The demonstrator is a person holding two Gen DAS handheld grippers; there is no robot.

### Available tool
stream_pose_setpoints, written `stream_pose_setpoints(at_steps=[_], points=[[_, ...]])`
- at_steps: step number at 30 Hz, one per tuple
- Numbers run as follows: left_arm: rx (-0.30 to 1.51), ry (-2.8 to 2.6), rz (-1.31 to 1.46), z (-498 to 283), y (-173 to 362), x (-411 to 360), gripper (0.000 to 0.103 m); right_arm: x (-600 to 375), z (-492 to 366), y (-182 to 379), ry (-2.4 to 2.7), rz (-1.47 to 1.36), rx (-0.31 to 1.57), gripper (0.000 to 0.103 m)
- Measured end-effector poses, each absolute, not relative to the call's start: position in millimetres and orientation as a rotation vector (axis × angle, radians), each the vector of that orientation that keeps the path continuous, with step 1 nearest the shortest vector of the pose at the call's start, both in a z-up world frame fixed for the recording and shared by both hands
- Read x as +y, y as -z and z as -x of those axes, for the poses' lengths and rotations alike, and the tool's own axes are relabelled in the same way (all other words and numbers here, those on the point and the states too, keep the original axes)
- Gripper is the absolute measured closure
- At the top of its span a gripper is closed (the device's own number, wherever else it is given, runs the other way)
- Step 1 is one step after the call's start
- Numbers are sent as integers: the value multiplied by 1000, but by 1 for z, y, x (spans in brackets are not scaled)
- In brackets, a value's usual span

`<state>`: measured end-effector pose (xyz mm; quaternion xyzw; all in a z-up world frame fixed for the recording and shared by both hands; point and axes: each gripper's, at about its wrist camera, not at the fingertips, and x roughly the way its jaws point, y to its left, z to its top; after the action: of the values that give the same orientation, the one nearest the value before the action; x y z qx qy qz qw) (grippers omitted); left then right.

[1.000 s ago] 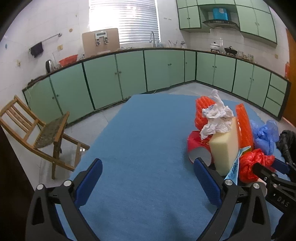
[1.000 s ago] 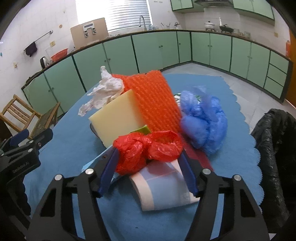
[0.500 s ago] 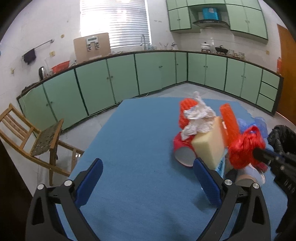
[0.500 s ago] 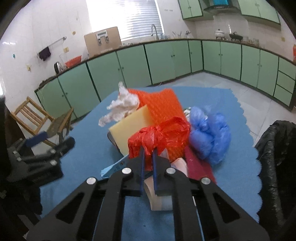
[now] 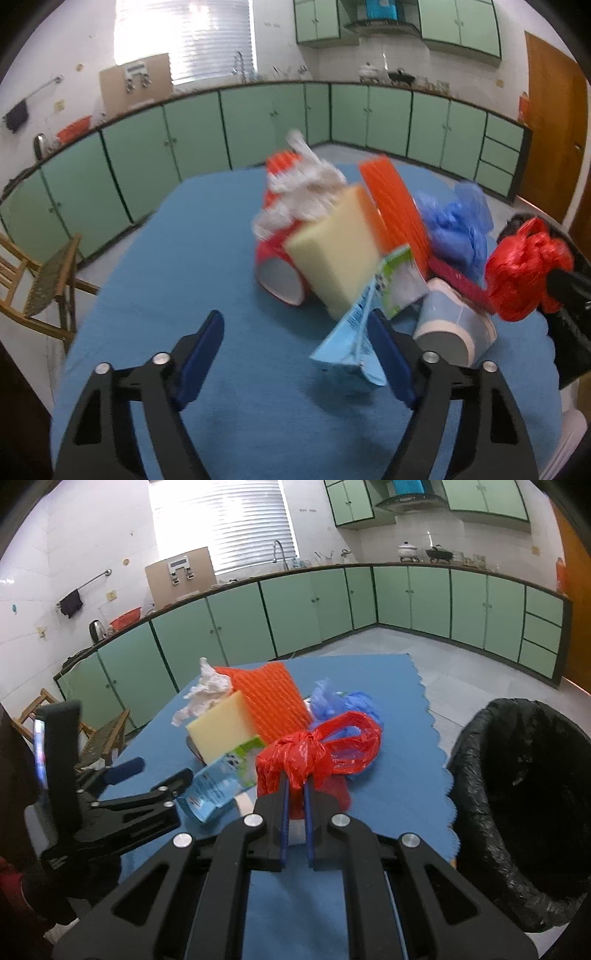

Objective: Collect trash
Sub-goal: 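Grasp the light blue milk carton with the left tool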

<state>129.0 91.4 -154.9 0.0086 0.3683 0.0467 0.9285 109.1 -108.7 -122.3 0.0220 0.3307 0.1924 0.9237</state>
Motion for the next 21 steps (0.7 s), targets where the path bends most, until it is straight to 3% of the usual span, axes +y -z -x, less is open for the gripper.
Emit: stream_pose_setpoints(at_steps=[3,5,9,12,21], points=[[798,-72,-3,-137,167,87,38,-113,-110,124,-385,-45,681,97],[830,-45,6,-140,173,83,38,-116,-111,125,-380,-48,685,97],[852,12,4,-142,179,76,61,-121,-111,128,-372,-55,690,97],[841,6,9,-140,176,75,70,-122,-111,127,-374,-54,688,97],[734,-18,-8,-109,136,78,73,-129,-101,107,-377,-58,634,97]])
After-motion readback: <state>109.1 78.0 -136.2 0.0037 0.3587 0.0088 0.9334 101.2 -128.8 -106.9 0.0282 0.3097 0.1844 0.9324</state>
